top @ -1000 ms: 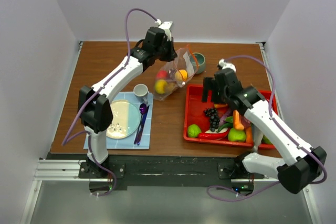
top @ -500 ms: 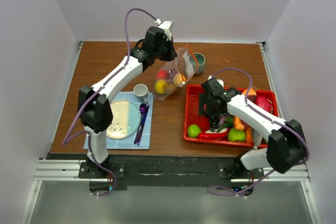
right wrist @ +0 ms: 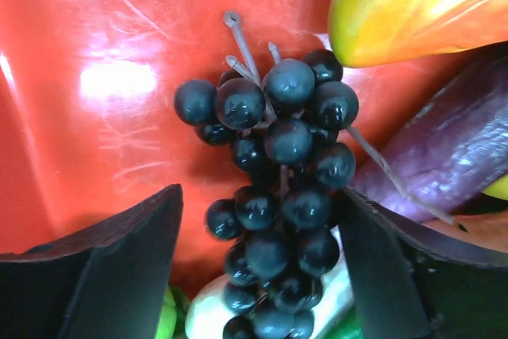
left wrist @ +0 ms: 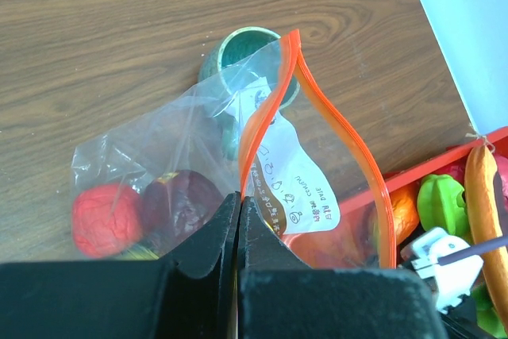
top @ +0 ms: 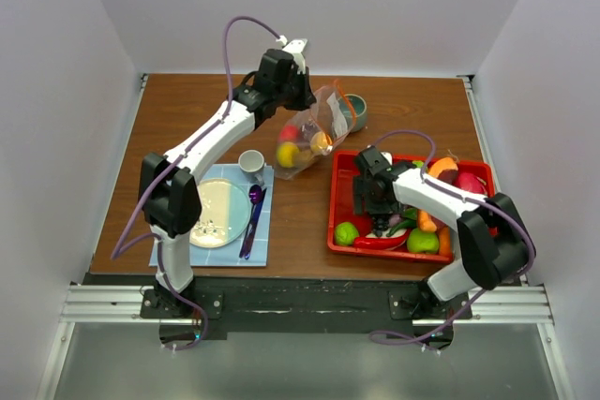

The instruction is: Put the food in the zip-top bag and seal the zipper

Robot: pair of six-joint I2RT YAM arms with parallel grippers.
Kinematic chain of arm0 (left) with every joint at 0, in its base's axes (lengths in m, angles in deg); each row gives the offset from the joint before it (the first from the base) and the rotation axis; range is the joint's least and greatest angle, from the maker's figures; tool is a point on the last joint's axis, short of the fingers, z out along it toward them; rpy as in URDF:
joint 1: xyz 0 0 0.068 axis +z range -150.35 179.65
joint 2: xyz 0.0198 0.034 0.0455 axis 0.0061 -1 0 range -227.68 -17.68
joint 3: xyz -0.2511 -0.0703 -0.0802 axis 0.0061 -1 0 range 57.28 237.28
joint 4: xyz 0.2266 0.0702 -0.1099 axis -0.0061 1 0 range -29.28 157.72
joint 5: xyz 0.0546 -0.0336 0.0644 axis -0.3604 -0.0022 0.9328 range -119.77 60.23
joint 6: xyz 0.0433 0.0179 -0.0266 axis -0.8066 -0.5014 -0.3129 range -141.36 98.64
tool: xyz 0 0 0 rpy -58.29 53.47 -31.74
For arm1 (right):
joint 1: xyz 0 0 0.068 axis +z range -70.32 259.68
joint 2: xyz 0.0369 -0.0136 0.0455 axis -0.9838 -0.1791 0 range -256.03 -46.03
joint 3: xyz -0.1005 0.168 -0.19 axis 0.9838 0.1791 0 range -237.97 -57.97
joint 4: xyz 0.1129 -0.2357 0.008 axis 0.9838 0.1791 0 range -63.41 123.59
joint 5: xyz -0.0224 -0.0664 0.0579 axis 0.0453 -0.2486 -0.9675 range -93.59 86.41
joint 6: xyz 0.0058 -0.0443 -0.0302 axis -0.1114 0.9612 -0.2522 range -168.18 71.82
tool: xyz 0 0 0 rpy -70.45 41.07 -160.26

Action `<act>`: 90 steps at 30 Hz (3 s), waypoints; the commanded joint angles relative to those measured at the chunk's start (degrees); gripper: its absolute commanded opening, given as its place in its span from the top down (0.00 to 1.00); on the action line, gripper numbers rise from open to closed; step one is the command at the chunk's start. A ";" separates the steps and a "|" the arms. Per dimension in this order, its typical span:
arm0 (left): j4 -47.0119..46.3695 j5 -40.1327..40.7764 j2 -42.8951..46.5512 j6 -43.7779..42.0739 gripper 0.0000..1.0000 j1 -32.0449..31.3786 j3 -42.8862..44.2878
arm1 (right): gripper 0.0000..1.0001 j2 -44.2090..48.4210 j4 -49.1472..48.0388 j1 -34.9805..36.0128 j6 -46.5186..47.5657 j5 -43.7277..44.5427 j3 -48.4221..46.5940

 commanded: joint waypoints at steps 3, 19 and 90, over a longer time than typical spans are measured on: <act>-2.34 -0.33 1.88 0.12 1.00 0.44 -0.03 | 0.34 -1.50 -2.31 0.28 0.60 -2.39 0.27; -1.11 0.20 1.62 -0.14 1.00 0.71 1.81 | 0.68 6.76 6.30 0.28 1.74 2.26 -16.86; 1.79 -0.50 0.30 0.47 1.00 0.62 7.53 | 0.20 15.21 0.15 6.70 10.36 -19.35 -3.17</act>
